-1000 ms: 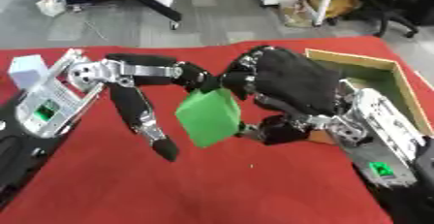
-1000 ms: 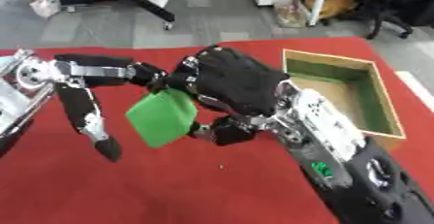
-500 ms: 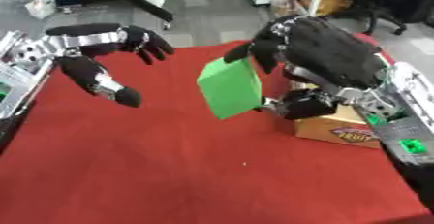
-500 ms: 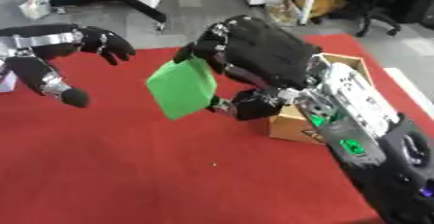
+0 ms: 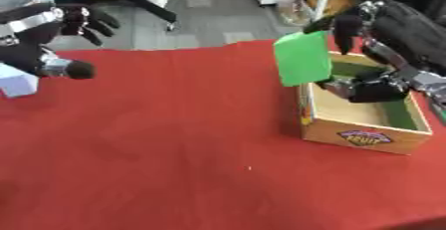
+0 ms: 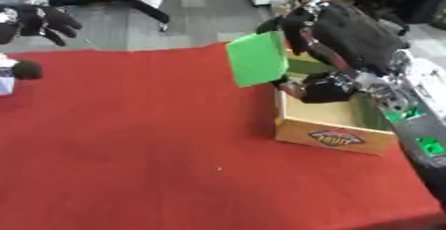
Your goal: Pick up the objects with one hand, pass them to the other hand, and then place them into the box on the other side of the table.
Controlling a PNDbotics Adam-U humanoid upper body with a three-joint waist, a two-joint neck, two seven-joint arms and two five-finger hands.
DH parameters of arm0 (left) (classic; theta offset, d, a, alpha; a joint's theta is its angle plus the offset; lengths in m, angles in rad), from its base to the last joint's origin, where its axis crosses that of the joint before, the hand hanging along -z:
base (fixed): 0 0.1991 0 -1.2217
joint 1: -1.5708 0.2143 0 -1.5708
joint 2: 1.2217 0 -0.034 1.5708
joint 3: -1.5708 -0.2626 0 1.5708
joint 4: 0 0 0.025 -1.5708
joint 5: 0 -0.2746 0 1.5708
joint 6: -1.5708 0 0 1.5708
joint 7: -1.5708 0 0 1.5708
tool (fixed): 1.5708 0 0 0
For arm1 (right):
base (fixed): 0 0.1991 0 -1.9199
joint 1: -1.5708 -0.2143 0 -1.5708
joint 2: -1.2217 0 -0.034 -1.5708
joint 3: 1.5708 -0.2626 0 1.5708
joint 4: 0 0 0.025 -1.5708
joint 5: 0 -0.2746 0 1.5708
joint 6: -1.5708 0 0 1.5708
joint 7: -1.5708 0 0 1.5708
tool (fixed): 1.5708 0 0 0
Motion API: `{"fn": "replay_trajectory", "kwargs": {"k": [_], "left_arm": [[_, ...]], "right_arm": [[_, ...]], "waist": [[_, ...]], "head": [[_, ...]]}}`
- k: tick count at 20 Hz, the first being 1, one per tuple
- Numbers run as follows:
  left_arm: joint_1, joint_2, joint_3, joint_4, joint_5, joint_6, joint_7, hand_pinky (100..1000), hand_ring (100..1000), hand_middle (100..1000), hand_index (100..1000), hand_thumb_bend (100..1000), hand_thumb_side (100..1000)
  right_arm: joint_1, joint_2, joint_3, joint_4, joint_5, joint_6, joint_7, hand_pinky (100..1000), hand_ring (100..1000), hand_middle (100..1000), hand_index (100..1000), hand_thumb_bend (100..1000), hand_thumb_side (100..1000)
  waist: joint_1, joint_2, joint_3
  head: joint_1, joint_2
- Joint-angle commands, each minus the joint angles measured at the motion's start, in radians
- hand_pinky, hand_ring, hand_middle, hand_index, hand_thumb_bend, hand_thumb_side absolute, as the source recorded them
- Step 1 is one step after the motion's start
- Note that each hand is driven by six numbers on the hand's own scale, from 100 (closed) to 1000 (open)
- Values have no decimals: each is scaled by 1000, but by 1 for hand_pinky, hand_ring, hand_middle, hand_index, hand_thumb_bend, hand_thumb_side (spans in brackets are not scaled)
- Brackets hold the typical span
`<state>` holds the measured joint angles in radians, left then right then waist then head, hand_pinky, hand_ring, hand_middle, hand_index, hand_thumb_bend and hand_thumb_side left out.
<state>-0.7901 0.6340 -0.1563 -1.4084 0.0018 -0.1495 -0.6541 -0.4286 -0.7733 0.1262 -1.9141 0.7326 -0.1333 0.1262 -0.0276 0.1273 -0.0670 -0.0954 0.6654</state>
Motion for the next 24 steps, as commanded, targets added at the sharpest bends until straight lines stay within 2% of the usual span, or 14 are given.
{"fn": "replay_trajectory", "kwargs": {"k": [1, 5, 9, 13, 16, 21, 22, 24], "left_arm": [[27, 33, 58, -87, 38, 18, 53, 772, 822, 820, 879, 742, 647], [107, 13, 110, -185, 77, 30, 113, 766, 817, 814, 874, 725, 635], [186, -25, 165, -284, 80, 38, 174, 762, 814, 811, 871, 713, 625], [269, -72, 206, -375, 59, 80, 237, 756, 811, 807, 867, 702, 627], [322, -103, 229, -430, 48, 113, 272, 752, 809, 803, 866, 699, 626], [371, -154, 248, -488, 49, 154, 289, 747, 806, 798, 864, 697, 628], [376, -161, 249, -495, 50, 159, 288, 747, 806, 798, 864, 697, 628], [386, -176, 253, -505, 53, 170, 286, 746, 804, 795, 864, 696, 629]], "right_arm": [[21, -78, -94, 67, -50, 51, -20, 585, 355, 288, 336, 394, 100], [22, -84, -174, 165, -110, 111, 28, 591, 350, 286, 328, 393, 100], [13, -64, -255, 264, -171, 173, 82, 594, 352, 296, 351, 374, 100], [-8, -41, -290, 367, -234, 236, 94, 606, 377, 331, 403, 353, 101], [-42, -38, -266, 445, -277, 284, 76, 622, 409, 370, 483, 362, 137], [-131, -29, -181, 590, -299, 365, 49, 645, 455, 424, 610, 388, 214], [-145, -26, -169, 617, -299, 363, 47, 645, 455, 424, 610, 388, 214], [-171, -19, -143, 672, -289, 340, 48, 662, 482, 458, 665, 402, 250]], "waist": [[-1, -23, 9], [-2, -23, 25], [-2, -22, 46], [-6, -17, 68], [-10, -14, 82], [-16, -14, 105], [-17, -14, 108], [-19, -15, 112]], "head": [[-23, -11], [-40, -11], [-68, -10], [-99, -5], [-115, 2], [-136, 9], [-137, 10], [-141, 13]]}}
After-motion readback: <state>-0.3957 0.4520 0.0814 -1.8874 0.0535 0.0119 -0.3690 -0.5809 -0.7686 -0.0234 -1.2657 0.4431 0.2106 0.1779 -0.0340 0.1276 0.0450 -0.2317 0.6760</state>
